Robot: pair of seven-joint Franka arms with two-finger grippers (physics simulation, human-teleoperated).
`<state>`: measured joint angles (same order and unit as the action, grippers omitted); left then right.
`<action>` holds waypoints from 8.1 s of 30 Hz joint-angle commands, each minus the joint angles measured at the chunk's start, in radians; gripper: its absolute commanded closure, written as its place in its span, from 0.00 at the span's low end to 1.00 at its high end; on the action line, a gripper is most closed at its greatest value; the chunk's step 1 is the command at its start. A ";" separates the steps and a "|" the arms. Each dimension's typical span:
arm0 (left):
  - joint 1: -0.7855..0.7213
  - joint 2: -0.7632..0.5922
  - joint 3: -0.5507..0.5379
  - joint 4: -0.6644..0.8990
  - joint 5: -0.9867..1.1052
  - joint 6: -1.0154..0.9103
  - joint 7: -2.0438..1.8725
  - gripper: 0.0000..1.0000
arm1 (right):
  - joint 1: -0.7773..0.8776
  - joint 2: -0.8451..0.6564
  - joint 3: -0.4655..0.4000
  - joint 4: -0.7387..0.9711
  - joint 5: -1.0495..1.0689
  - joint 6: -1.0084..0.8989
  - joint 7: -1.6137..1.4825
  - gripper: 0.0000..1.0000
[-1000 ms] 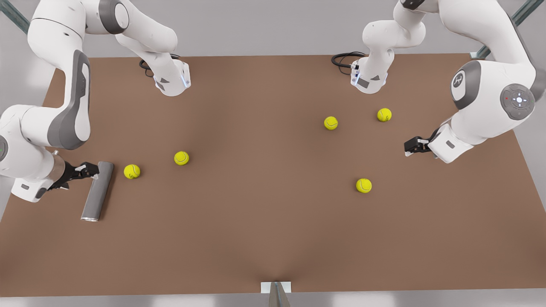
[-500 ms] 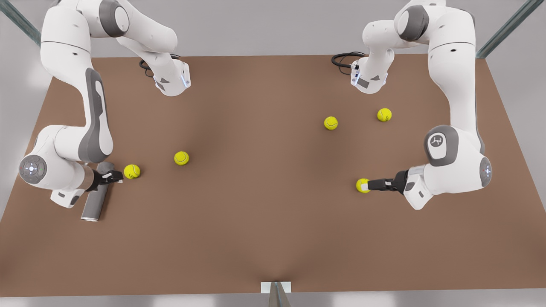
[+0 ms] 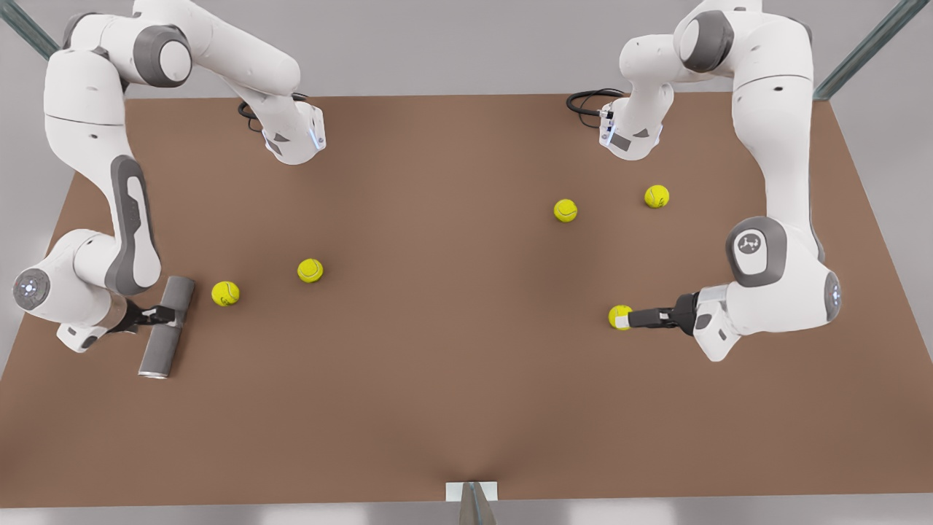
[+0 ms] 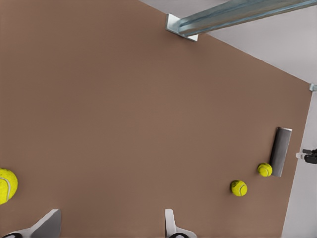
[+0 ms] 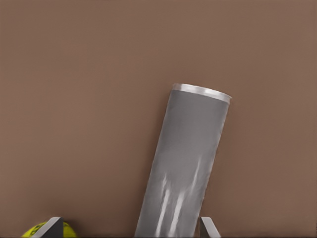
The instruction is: Put the tennis tube upright
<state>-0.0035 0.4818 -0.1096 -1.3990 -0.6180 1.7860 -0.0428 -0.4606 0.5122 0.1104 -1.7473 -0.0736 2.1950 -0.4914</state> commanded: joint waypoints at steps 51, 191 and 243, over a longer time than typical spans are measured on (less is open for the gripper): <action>-0.004 -0.062 0.004 0.005 0.034 -0.079 0.004 0.01 | -0.085 0.144 0.029 -0.066 -0.023 0.207 0.117 0.22; -0.158 0.218 -0.182 -0.433 -0.888 0.592 0.690 0.01 | 0.333 -0.396 -0.061 0.137 -0.022 -0.455 0.326 0.00; -0.190 0.294 -0.203 -0.318 -1.138 0.564 0.808 0.55 | 0.333 -0.370 -0.060 0.140 -0.014 -0.449 0.323 0.00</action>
<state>-0.1939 0.7762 -0.3129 -1.7158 -1.7412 2.3501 0.7655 -0.1279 0.1427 0.0506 -1.6062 -0.0874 1.7457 -0.1702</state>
